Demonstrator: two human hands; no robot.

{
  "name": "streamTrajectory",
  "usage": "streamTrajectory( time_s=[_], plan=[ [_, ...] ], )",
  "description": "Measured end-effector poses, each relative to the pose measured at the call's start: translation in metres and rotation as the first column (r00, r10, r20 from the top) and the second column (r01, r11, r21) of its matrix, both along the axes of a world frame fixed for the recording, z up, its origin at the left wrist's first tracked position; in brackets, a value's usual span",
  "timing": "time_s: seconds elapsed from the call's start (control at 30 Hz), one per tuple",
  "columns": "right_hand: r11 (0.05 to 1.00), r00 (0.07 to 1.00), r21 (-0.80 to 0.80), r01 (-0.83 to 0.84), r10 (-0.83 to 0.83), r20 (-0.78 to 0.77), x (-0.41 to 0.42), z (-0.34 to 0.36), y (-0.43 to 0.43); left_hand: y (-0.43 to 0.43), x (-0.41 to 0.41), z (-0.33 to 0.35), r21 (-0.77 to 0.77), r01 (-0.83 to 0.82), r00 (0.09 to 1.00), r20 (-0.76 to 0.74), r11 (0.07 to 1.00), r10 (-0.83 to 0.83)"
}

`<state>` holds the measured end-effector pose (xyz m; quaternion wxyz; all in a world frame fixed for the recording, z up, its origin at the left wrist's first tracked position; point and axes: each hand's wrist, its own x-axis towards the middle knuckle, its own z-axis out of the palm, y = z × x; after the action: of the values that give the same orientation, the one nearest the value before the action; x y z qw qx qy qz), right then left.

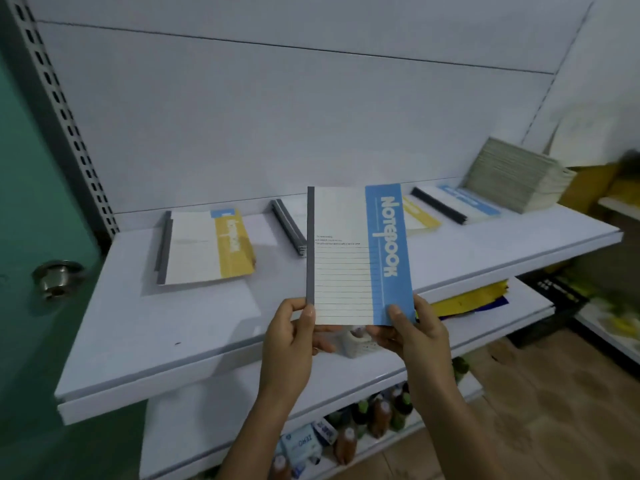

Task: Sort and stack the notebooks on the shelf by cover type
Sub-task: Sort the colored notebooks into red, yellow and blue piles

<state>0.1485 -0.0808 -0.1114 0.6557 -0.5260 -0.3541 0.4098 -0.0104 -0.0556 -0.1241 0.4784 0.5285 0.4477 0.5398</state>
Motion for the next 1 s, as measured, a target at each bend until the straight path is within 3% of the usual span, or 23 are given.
streamTrajectory(
  time_s=[0.37, 0.6, 1.0],
  plan=[
    [0.977, 0.977, -0.007, 0.213, -0.213, 0.014, 0.190, -0.008, 0.004, 0.033, 0.199, -0.004, -0.035, 0.144, 0.986, -0.080, 0.989, -0.147],
    [0.976, 0.974, -0.042, 0.212, -0.208, 0.089, 0.323, -0.011, 0.009, 0.045, 0.329, -0.003, -0.050, 0.229, 0.973, 0.036, 0.972, -0.227],
    [0.977, 0.953, -0.070, 0.200, -0.178, 0.244, 0.412, -0.018, 0.091, 0.118, 0.420, -0.004, -0.001, 0.081, 0.996, -0.022, 0.997, -0.081]
  ],
)
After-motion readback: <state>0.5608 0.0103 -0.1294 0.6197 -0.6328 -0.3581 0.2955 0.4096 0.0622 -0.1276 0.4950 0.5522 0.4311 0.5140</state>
